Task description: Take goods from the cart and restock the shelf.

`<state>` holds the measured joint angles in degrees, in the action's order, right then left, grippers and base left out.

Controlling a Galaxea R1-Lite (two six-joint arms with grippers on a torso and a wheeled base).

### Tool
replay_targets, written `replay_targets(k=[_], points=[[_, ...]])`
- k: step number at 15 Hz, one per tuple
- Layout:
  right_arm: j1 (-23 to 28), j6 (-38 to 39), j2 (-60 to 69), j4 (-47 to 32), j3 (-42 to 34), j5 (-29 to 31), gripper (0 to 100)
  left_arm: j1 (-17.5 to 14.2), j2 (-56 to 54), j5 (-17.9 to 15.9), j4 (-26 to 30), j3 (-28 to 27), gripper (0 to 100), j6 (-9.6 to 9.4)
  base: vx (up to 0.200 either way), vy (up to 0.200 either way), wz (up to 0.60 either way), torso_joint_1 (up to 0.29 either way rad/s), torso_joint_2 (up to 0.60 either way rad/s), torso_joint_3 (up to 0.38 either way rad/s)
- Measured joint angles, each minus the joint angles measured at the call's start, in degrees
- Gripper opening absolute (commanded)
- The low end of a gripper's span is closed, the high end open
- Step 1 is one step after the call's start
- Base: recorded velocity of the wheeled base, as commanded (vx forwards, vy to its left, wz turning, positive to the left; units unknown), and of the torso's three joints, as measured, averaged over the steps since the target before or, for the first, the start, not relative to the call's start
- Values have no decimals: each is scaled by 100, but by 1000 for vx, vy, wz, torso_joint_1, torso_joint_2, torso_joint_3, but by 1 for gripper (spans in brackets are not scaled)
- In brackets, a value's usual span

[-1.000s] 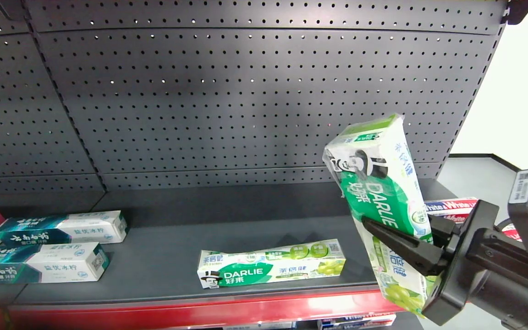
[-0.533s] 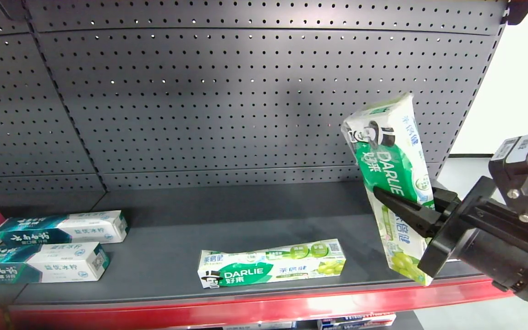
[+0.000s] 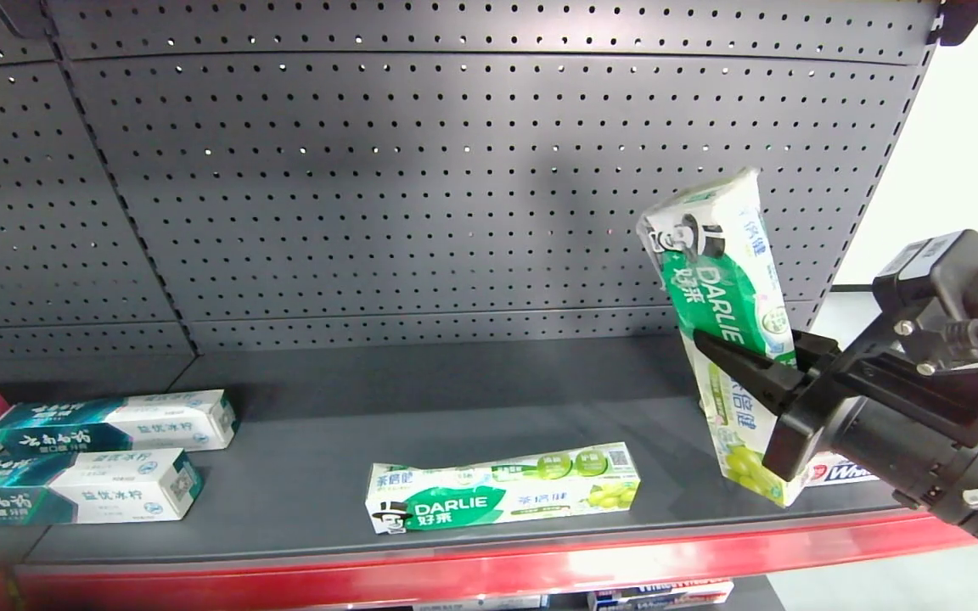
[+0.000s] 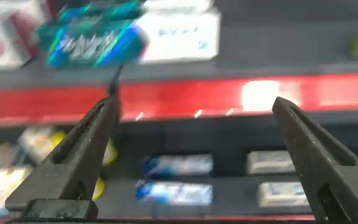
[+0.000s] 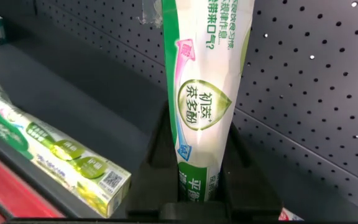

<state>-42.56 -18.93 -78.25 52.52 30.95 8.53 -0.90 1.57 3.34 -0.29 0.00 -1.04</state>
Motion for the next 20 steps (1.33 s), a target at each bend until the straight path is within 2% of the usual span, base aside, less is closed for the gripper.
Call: replay_targets(k=[2, 4, 7, 10, 19, 20], points=[[11, -35, -135, 55, 102, 0, 0, 9, 5, 218, 65, -5, 100, 82, 0, 0, 0, 0, 0, 0], [34, -37, -240, 102, 143, -17, 0, 50, -59, 207, 59, -7, 100, 104, 0, 0, 0, 0, 0, 0], [122, -39, -319, 116, 140, -39, 0, 69, -122, 205, 56, -10, 100, 273, 0, 0, 0, 0, 0, 0], [122, -46, -228, 116, 57, -44, 0, 77, -139, 205, 34, -10, 100, 360, 0, 0, 0, 0, 0, 0], [-600, -46, 662, 61, -201, -11, 0, 77, -144, 202, 29, -10, 100, 366, 0, 0, 0, 0, 0, 0], [-608, -46, 756, 11, -183, 145, 0, 77, -144, 207, 29, -10, 100, 366, 0, 0, 0, 0, 0, 0]])
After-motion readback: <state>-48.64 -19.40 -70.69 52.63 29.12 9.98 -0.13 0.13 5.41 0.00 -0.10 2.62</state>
